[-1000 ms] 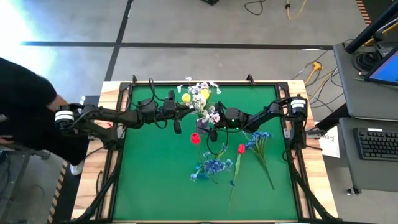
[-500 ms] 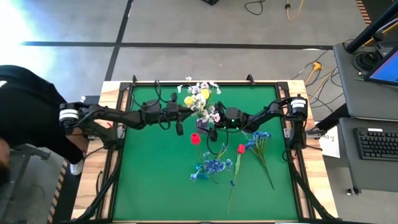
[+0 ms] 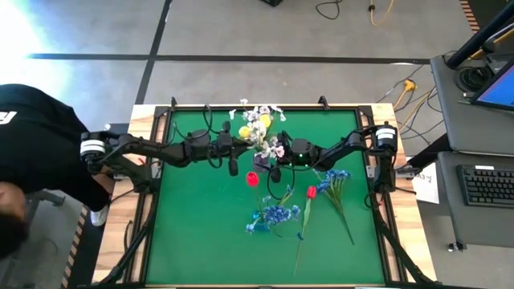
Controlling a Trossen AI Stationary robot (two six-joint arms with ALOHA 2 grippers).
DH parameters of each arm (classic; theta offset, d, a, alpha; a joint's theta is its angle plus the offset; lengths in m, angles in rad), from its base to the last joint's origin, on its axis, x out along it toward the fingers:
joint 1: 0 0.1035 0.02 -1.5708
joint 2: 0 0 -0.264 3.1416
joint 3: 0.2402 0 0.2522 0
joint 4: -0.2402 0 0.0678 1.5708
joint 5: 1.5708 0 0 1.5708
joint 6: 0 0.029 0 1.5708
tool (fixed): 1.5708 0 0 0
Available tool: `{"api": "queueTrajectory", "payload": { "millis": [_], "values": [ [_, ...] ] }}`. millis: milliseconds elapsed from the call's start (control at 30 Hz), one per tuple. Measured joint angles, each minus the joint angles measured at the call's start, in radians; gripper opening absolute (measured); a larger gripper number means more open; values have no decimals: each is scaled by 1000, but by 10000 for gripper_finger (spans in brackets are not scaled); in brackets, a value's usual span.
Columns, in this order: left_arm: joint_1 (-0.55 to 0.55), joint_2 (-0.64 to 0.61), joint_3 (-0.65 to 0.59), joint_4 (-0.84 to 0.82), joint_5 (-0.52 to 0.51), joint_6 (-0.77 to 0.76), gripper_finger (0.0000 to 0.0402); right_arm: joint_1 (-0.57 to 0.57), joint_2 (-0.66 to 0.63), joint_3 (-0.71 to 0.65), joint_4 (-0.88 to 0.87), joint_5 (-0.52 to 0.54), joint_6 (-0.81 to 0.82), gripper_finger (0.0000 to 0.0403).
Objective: Sort flowers into vase by color
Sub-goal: Put the yellow flower into the violet vase
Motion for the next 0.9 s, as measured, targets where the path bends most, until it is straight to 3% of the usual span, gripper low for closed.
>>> {"api": "queueTrajectory", "payload": {
  "millis": [600,900],
  "values": [
    [0,40,1,-1,1,-11,4,0,0,0,0,1,4,284],
    [0,31,0,-25,-1,-11,76,0,-2,-4,-36,-1,20,318]
  ]
}}
